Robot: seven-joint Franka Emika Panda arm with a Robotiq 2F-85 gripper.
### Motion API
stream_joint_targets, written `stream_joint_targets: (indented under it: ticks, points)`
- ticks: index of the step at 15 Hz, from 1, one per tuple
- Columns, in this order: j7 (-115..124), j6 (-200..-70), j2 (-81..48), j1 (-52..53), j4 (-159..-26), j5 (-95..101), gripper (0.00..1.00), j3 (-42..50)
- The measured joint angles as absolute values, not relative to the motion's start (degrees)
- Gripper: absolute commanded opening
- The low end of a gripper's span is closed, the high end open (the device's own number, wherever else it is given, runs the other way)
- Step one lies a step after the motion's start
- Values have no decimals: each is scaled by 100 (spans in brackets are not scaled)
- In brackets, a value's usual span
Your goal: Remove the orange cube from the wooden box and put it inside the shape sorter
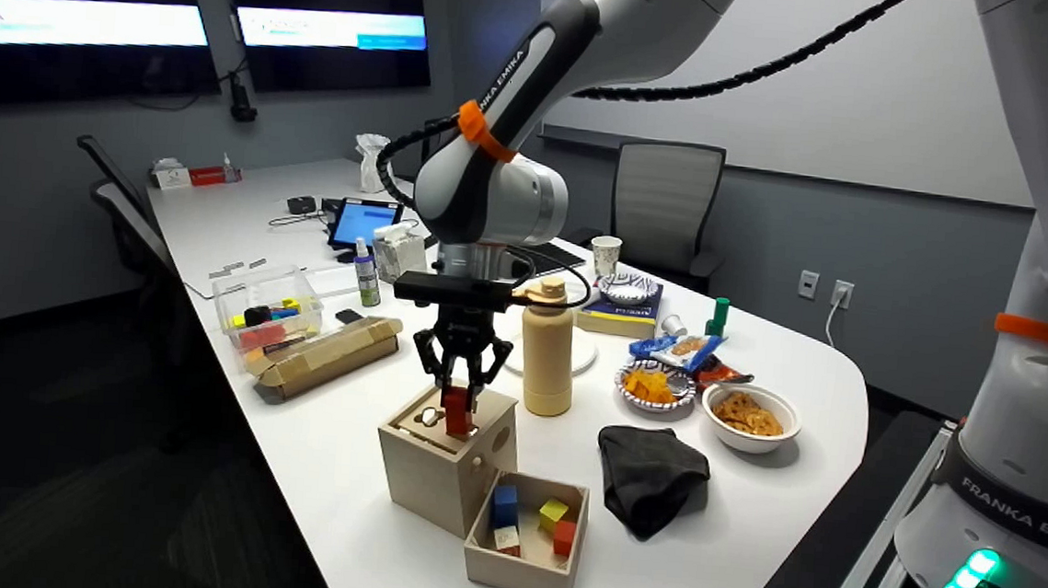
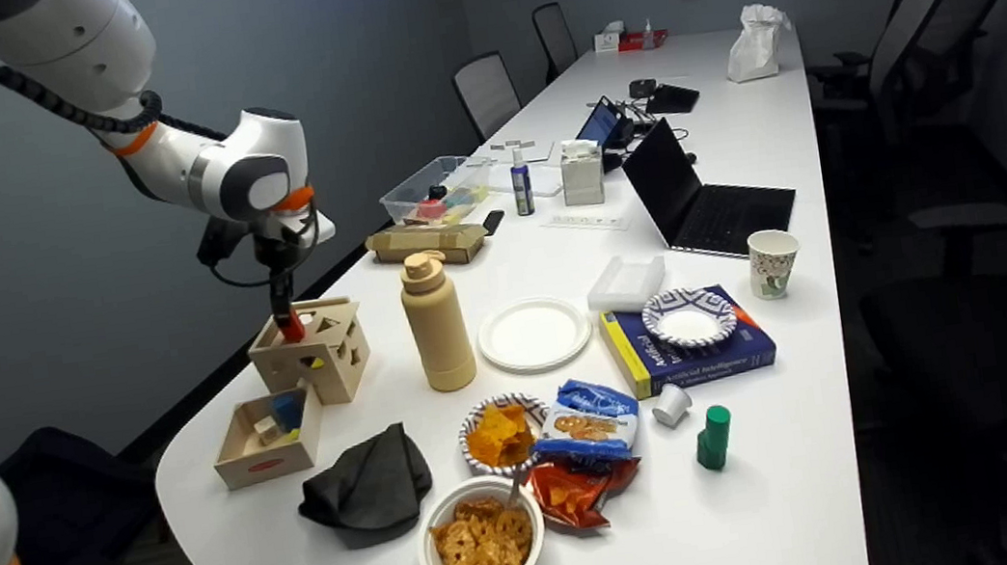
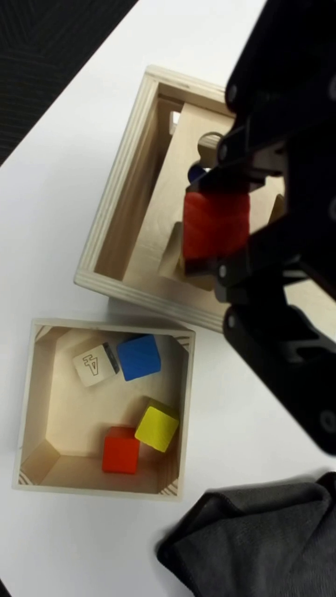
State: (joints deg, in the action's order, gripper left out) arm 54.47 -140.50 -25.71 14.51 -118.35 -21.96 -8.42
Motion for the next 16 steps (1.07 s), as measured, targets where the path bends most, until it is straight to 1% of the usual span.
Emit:
stream_joint_targets:
  ticks: [10,16]
  points:
    - [5510,-14086,-2581,1488,-11854,-2208,8,-897]
    - [5905,-14379,-2513,1530,-12009,-2274,8,-898]
